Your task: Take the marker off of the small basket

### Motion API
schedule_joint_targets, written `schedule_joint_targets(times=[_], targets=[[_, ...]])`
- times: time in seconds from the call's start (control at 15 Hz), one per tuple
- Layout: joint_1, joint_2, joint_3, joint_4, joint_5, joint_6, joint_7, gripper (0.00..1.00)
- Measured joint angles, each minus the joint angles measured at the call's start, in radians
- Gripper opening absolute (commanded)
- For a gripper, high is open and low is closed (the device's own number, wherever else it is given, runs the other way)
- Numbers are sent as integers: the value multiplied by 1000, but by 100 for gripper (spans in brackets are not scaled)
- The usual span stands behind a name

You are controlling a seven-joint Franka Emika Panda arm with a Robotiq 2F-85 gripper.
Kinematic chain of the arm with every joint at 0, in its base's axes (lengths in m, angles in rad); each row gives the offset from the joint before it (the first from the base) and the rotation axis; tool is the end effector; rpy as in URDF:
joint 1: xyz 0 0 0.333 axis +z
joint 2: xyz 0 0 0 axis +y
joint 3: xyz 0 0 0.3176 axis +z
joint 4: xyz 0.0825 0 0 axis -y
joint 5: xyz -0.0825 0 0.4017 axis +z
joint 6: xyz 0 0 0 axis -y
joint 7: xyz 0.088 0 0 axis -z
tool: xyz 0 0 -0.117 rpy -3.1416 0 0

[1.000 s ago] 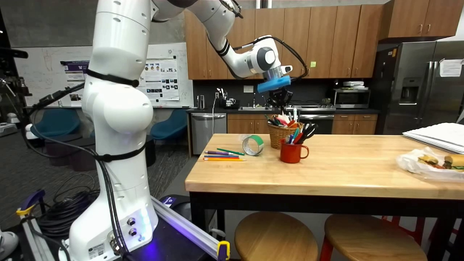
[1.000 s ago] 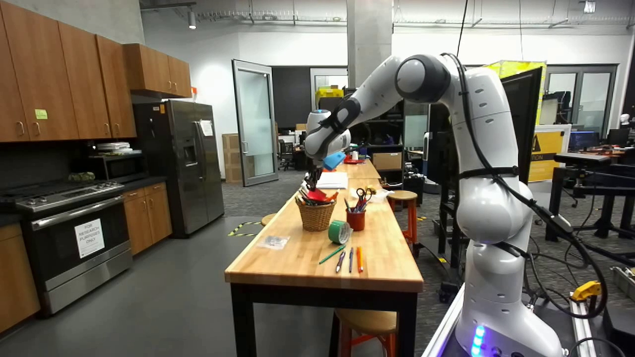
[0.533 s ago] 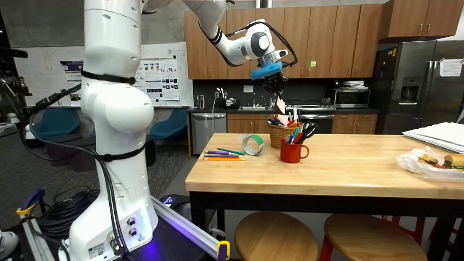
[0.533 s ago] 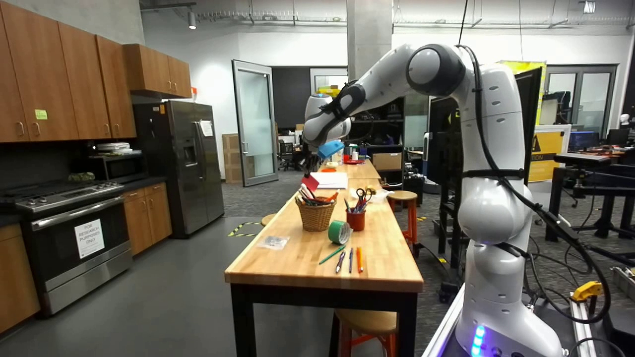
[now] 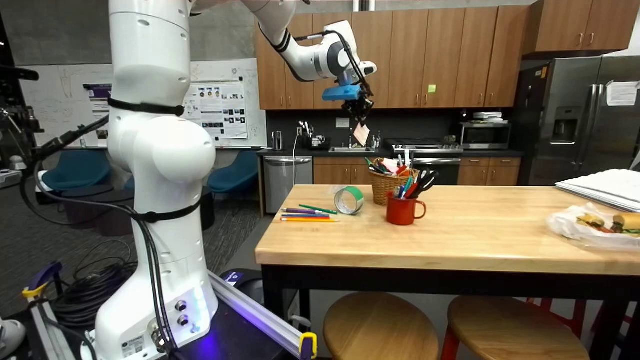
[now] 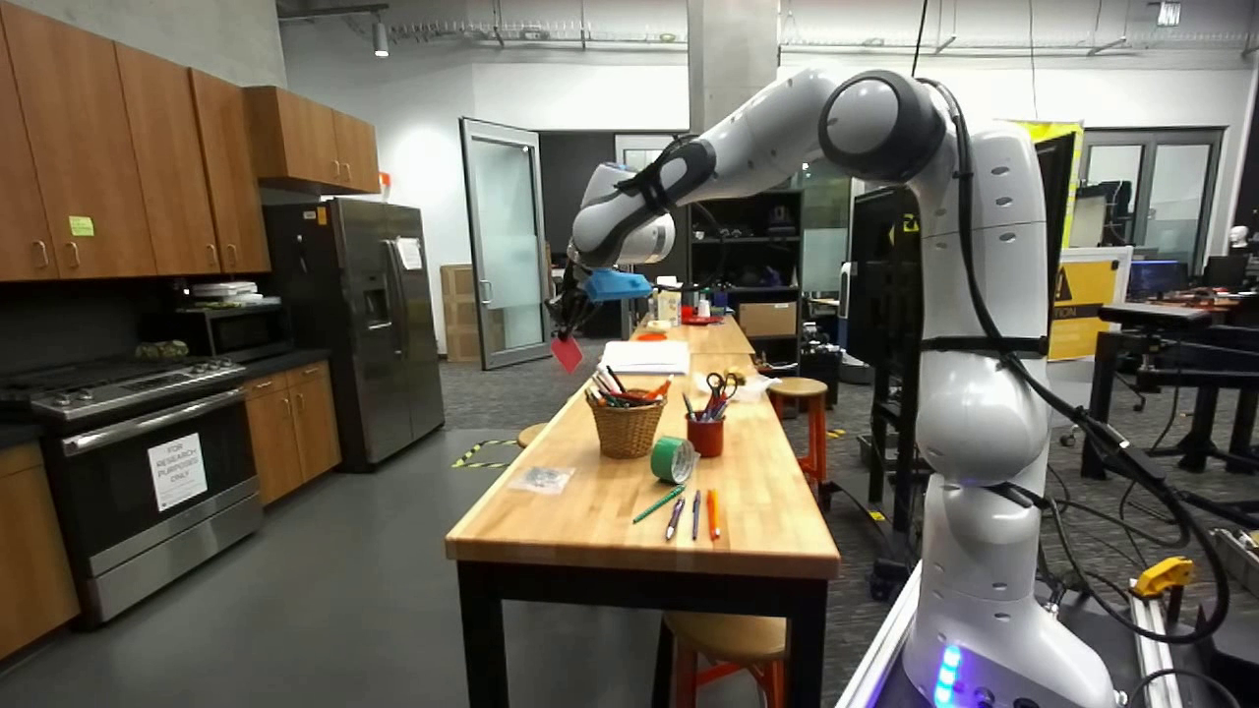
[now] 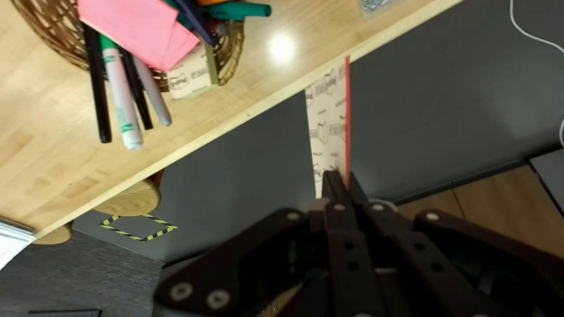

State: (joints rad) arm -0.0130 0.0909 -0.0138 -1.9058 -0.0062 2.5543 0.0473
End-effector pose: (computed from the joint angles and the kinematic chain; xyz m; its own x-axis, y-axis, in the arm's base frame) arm 0.6472 -0.0171 0.4983 0.8463 -0.0641 0.5289 -0.0643 -0.9978 -0.0181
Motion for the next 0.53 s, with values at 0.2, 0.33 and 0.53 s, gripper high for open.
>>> schedule_joint_targets(times=[0.2, 0.33, 0.53], targets=[[14, 10, 19, -1, 72, 36, 57, 0], [30, 28, 34, 0, 110, 75, 119, 0], [67, 71, 58, 12, 130, 122, 226, 0]])
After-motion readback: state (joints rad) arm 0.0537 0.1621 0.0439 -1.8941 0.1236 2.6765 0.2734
